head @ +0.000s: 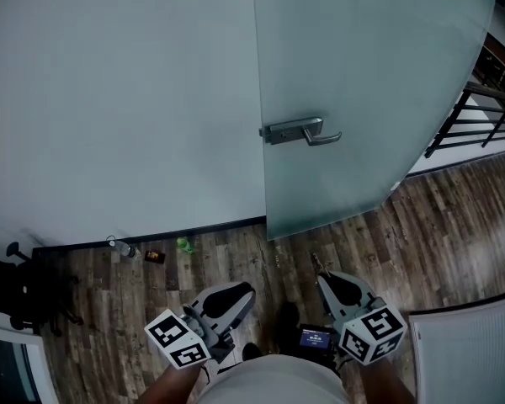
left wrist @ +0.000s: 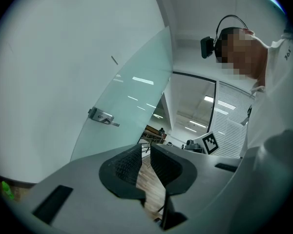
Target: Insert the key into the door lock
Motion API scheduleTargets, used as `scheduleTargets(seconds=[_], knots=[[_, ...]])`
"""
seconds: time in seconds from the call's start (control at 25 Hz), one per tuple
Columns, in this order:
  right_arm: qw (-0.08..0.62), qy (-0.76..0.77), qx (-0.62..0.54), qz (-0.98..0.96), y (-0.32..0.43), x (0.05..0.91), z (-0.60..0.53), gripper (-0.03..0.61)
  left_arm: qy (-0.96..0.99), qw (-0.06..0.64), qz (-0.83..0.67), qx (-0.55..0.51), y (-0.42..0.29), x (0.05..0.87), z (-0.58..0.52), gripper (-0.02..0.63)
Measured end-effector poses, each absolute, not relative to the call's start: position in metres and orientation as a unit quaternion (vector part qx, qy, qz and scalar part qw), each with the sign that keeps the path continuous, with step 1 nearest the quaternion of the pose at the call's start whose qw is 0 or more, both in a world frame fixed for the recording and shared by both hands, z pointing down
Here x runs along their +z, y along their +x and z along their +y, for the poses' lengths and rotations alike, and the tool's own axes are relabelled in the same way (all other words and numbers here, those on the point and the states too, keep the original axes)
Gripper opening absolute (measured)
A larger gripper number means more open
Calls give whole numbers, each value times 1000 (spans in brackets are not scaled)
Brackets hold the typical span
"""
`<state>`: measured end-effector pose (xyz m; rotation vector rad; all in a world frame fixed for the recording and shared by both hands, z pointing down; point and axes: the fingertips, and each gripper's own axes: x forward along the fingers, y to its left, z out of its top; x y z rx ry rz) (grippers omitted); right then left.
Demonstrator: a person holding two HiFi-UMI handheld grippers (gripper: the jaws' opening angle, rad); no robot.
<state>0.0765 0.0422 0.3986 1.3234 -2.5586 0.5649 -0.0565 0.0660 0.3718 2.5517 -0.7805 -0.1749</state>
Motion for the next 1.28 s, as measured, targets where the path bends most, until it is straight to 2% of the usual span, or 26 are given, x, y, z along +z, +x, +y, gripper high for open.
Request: scheduleTargets(seconds=[0.56,1.28], knots=[[127,401,201,-885,110,407,-65,21,903,243,-350,-55,-19,381,-43,80],[136,453,216,-854,71,410,-139,21,923,258,-281,-51,-55,377,-135,78]])
